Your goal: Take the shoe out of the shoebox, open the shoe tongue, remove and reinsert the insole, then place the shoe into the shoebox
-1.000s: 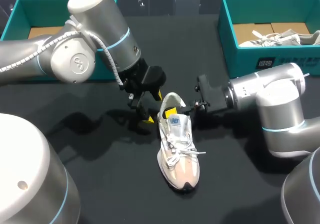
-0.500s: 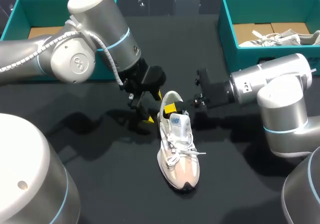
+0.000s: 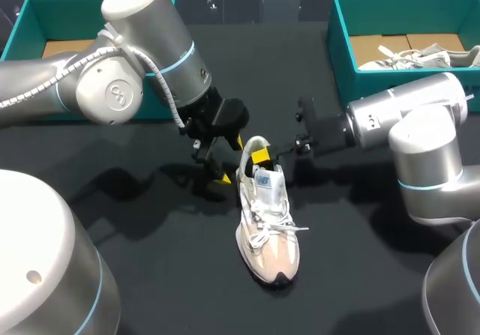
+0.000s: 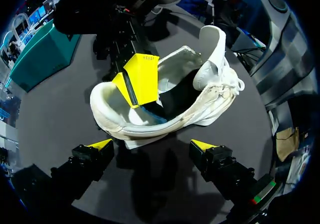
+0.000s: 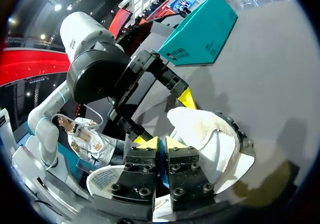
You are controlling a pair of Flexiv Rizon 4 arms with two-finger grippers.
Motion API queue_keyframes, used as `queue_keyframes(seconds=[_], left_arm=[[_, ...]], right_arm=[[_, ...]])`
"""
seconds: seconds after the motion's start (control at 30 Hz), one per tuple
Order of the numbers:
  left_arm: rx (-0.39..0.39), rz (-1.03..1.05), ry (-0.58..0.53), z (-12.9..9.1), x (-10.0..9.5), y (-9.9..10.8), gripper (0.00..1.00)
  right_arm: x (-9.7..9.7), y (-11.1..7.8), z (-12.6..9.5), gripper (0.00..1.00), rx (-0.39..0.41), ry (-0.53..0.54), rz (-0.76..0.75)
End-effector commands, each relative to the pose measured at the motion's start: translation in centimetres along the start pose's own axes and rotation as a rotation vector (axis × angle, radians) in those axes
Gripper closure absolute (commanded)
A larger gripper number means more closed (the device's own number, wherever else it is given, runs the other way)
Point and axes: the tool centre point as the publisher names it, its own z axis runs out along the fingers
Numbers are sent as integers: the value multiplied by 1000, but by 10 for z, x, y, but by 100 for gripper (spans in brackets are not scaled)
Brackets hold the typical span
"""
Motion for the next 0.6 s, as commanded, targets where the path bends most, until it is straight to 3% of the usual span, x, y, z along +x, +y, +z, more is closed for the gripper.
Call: queue_keyframes(seconds=[0.03, 0.23, 0.27, 0.37, 0.43, 0.6], left_arm=[[-2, 1, -1, -1, 1, 0, 0], [-2, 1, -1, -1, 1, 0, 0], [-2, 1, -1, -1, 1, 0, 0], [-2, 1, -1, -1, 1, 0, 0], [0, 5, 1, -3, 2, 0, 0], [15, 16, 5, -13, 4, 1, 0]], right_arm=[[-10, -14, 14, 100, -4, 15, 30], [0, -21, 13, 100, -28, -4, 40], [4, -20, 11, 84, -31, -12, 30], [14, -15, 6, 60, -42, -34, -9], [20, -12, 1, 55, -46, -46, -34], [29, -5, -7, 53, -45, -78, -70]])
